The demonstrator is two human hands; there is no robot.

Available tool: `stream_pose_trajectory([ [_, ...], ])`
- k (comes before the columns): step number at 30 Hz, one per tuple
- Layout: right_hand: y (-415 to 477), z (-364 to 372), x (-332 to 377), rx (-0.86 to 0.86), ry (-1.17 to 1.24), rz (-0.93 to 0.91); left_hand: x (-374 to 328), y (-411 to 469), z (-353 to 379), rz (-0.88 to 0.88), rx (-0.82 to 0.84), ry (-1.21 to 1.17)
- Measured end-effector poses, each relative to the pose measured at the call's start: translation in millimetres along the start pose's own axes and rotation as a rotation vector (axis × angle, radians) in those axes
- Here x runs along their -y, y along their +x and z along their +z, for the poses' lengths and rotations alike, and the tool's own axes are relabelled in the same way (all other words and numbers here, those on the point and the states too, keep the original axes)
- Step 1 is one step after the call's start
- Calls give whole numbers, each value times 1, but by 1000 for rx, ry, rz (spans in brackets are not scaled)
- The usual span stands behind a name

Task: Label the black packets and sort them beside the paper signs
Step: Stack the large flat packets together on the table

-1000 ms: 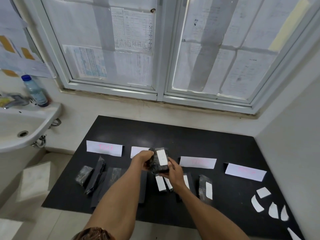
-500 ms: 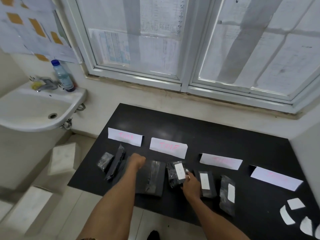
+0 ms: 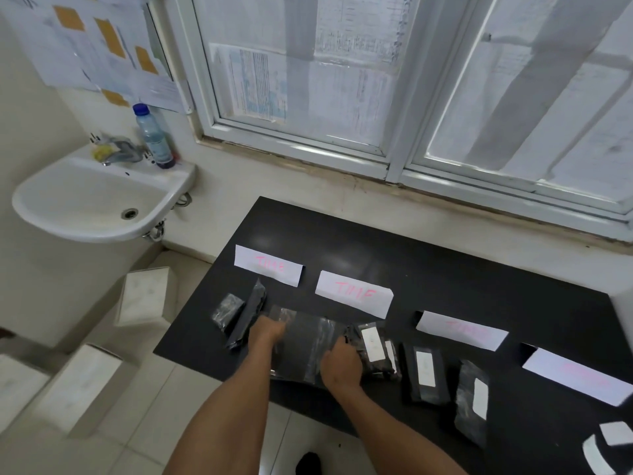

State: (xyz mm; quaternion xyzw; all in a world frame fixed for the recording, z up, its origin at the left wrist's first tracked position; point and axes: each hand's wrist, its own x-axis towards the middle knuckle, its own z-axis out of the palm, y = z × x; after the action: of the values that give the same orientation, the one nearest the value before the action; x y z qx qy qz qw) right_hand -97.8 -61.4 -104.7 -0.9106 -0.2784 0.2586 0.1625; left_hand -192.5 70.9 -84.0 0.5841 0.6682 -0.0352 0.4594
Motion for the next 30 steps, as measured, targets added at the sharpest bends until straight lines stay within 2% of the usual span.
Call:
stream_pose_trajectory([
  [3,-4,3,13,35,149,113,1,2,0,-45,-20,-52],
  [5,-3,2,17,37,247,184,0,4,-1,-107,-16,-173],
  [8,-4,0,13,25,259,205,1,10,-1,-146,24,-319],
  [12,-7,-5,10,25,287,252,4,13,2,-176,7,-363],
  [16,-4,-12,8,24,337,314,4,6,-2,-283,-33,-286],
  [19,-3,-13,7,23,361,327,-4,-4,-14,-344,-198,-161],
  [22,-1,-17,12,-1,432,328,-21,-12,-24,-246,-269,-132],
  [26,2,-41,13,-127,547,330,-50,-16,-33,5,-142,-171],
  [30,7,-81,-8,-305,639,397,-92,-25,-16,126,23,-250],
])
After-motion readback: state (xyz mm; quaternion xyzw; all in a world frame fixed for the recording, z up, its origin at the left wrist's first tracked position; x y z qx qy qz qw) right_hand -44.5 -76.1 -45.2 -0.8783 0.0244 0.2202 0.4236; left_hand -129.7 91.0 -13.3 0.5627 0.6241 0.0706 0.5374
